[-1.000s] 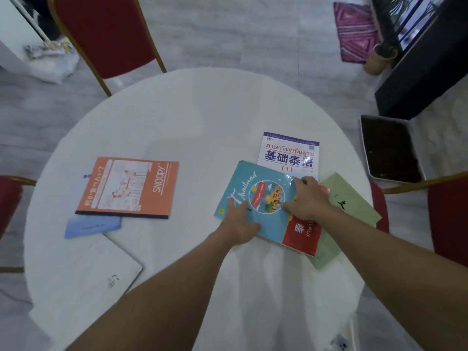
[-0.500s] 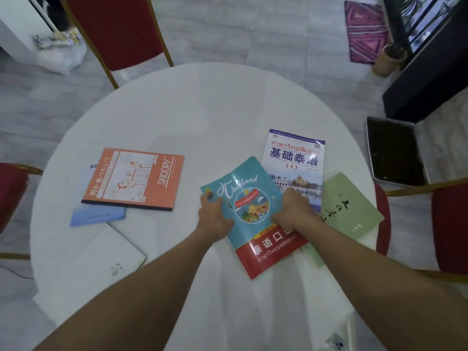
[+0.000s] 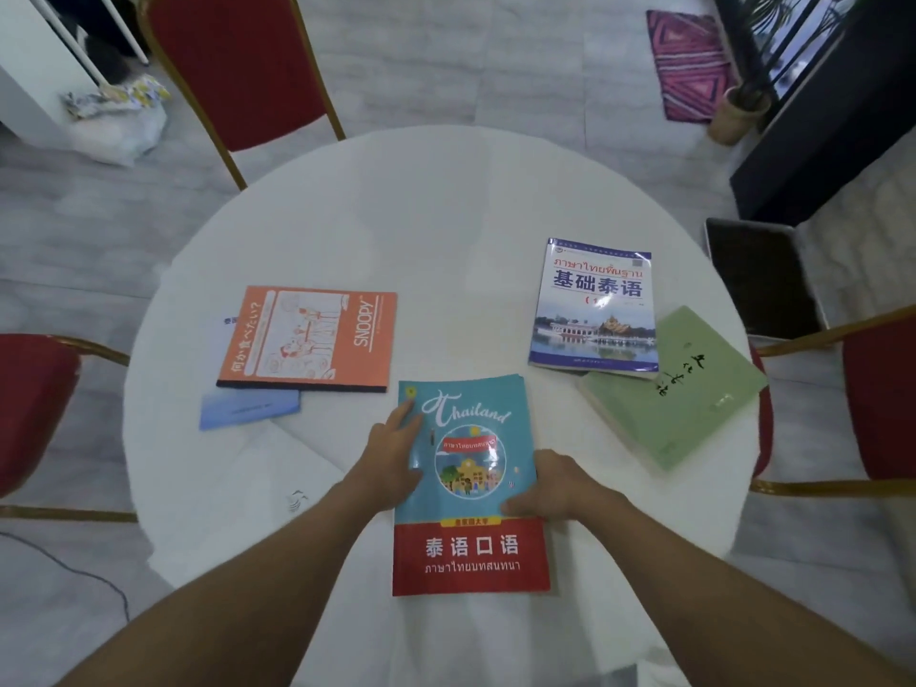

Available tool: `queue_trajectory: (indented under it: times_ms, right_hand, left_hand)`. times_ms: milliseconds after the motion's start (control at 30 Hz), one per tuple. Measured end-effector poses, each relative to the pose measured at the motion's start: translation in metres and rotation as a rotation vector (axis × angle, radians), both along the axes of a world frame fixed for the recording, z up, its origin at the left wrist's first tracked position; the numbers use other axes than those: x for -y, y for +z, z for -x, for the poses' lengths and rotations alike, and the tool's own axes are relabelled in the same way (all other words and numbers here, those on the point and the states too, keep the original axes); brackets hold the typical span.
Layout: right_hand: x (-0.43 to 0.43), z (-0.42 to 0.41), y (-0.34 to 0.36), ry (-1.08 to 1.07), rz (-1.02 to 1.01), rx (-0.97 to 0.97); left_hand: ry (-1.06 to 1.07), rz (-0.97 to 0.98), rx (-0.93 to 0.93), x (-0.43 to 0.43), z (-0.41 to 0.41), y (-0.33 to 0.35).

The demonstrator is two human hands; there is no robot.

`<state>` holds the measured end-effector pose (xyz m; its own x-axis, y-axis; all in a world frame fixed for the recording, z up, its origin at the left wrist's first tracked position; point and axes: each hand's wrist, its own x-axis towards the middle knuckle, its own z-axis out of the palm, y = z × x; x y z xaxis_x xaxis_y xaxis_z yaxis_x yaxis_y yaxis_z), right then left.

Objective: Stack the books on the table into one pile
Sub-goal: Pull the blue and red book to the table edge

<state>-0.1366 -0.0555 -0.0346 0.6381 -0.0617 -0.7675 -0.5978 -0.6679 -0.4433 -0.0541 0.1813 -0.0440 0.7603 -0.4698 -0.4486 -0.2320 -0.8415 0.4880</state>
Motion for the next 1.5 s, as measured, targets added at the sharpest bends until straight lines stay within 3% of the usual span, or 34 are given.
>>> queue_trajectory:
  times_ms: [133,267,433,633,833,1167,1333,1500]
  right_hand:
    - [-0.014,0.027,-0.005,0.059,0.121,-0.006]
    - [-0.028,0.039,-0.005,-0.003,0.222,0.175]
    - [-0.032,0.033,-0.007,0.291,0.364,0.161]
    - [-0.024,0.035,-0.01,0.297,0.332,0.173]
    - [0.003,0.024,-0.005,0.022,0.234,0.346]
    - [0.104,-0.042,0.02,-0.413,0.385,0.679]
    - [0.154,-0.078,0.017,-0.476,0.457,0.576]
    - [0.172,-0.094,0.0,-0.478,0.4,0.448]
  left_hand:
    - [-0.158,-0.106,-0.023,-0.012,0.013,-0.004]
    - [-0.254,-0.194,0.025,-0.015,0.016,-0.006]
    - [-0.23,-0.192,-0.028,-0.014,0.017,-0.008]
    - [-0.214,-0.158,0.043,-0.011,0.012,-0.007]
    - [-0.175,-0.081,0.153,0.01,-0.003,-0.004]
    - [-0.012,-0.023,0.076,0.13,-0.068,0.018]
    - [0.077,0.008,-0.003,0.194,-0.098,0.01]
    - [0.124,-0.014,-0.073,0.233,-0.109,-0.006]
